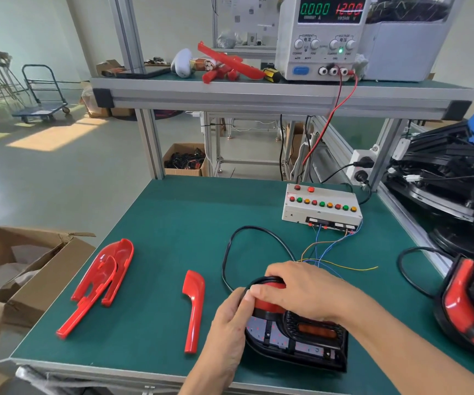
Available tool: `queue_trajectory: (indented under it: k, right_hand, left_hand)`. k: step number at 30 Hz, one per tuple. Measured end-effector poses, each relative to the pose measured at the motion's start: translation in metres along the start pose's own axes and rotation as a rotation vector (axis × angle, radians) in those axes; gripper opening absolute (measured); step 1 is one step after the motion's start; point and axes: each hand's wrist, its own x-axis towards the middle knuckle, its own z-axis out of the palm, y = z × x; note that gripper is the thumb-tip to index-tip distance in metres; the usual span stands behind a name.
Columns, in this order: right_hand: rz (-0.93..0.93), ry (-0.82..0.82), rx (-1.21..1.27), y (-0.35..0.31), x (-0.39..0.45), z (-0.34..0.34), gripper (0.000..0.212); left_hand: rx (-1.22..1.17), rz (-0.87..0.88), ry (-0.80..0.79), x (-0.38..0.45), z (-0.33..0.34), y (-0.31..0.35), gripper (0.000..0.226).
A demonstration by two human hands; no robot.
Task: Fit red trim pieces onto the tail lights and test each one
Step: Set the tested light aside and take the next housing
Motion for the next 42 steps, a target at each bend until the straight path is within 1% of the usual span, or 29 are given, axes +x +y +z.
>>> queue_trajectory:
  k: [2,4,6,7,9,10,11,13,15,17,20,22,24,25,27,28,29,31,32,34,35,38,41,42]
  right_hand:
    - [0.001,0.034,-0.010,0.001,-0.001,0.003,0.055]
    - [-0.006,0.074,-0.052,0.002,-0.001,0.008,0.055]
    - [-0.012,0.106,-0.091,0.002,-0.001,0.012,0.056]
    - [-0.012,0.114,-0.096,0.002,-0.001,0.013,0.057]
    - [-0.027,0.097,-0.067,0.005,-0.001,0.010,0.059]
    - [-0.040,0.065,-0.034,0.008,-0.001,0.007,0.058]
    - [-0.055,0.028,0.003,0.010,-0.001,0.004,0.055]
    - [-0.084,-0.020,0.047,0.014,-0.002,0.001,0.041]
    - [-0.093,-0.025,0.059,0.016,-0.001,0.000,0.031]
    - [-0.101,0.004,0.043,0.016,-0.001,0.002,0.032]
    - [-0.106,0.070,-0.021,0.015,-0.002,0.007,0.039]
    - [-0.115,0.084,-0.040,0.015,-0.002,0.010,0.041]
    - [-0.125,0.036,0.068,0.019,-0.002,0.007,0.039]
    - [-0.118,0.003,0.119,0.024,-0.004,0.004,0.043]
    - [-0.092,-0.027,0.115,0.038,-0.010,-0.006,0.058]
    - [-0.082,-0.037,0.092,0.047,-0.013,-0.010,0.056]
    - [-0.081,-0.040,0.097,0.055,-0.016,-0.012,0.048]
    - [-0.076,-0.025,0.197,0.069,-0.022,-0.010,0.030]
    - [-0.074,-0.010,0.279,0.072,-0.024,-0.006,0.025]
    - [-0.074,0.029,0.404,0.075,-0.025,0.004,0.024]
    - [-0.078,0.055,0.428,0.075,-0.025,0.008,0.025]
    - [-0.084,0.100,0.421,0.076,-0.025,0.017,0.028]
    - [-0.069,0.132,0.421,0.076,-0.027,0.023,0.029]
    - [-0.063,0.149,0.415,0.075,-0.028,0.026,0.032]
  left_hand:
    - [0.023,0.008,-0.012,0.000,0.002,-0.002,0.049]
    - [-0.040,-0.013,-0.030,-0.003,0.001,0.002,0.053]
    - [-0.092,-0.016,-0.058,-0.006,-0.003,0.007,0.051]
    - [-0.058,-0.003,-0.074,-0.007,-0.004,0.007,0.049]
    - [0.006,0.039,-0.094,-0.007,-0.006,0.006,0.044]
    - [-0.001,0.028,-0.093,-0.007,-0.007,0.005,0.043]
    - [-0.008,0.017,-0.089,-0.006,-0.007,0.004,0.043]
    - [-0.006,0.029,-0.089,-0.006,-0.008,0.003,0.044]
    - [0.006,0.044,-0.096,-0.006,-0.007,0.002,0.044]
    - [0.011,0.039,-0.102,-0.006,-0.006,0.003,0.045]
    - [0.002,0.015,-0.099,-0.007,-0.008,0.006,0.046]
    - [0.050,0.024,-0.096,-0.007,-0.008,0.007,0.044]
    - [0.109,0.043,-0.092,-0.007,-0.006,0.007,0.042]
    - [0.100,0.044,-0.092,-0.007,-0.006,0.007,0.041]
    - [0.028,0.032,-0.067,-0.007,-0.006,0.007,0.040]
    - [-0.008,0.024,-0.046,-0.007,-0.006,0.007,0.040]
    - [-0.030,0.020,-0.030,-0.007,-0.007,0.007,0.039]
    - [-0.017,0.022,-0.022,-0.006,-0.006,0.005,0.040]
    - [0.009,0.025,-0.023,-0.006,-0.005,0.004,0.041]
    - [0.046,0.033,-0.025,-0.005,-0.004,0.002,0.044]
    - [0.047,0.035,-0.021,-0.004,-0.003,0.001,0.043]
    - [0.017,0.017,-0.010,-0.001,-0.005,0.002,0.036]
    - [-0.019,-0.017,-0.018,0.001,-0.003,0.005,0.035]
    - [-0.022,-0.022,0.004,0.000,0.000,0.008,0.036]
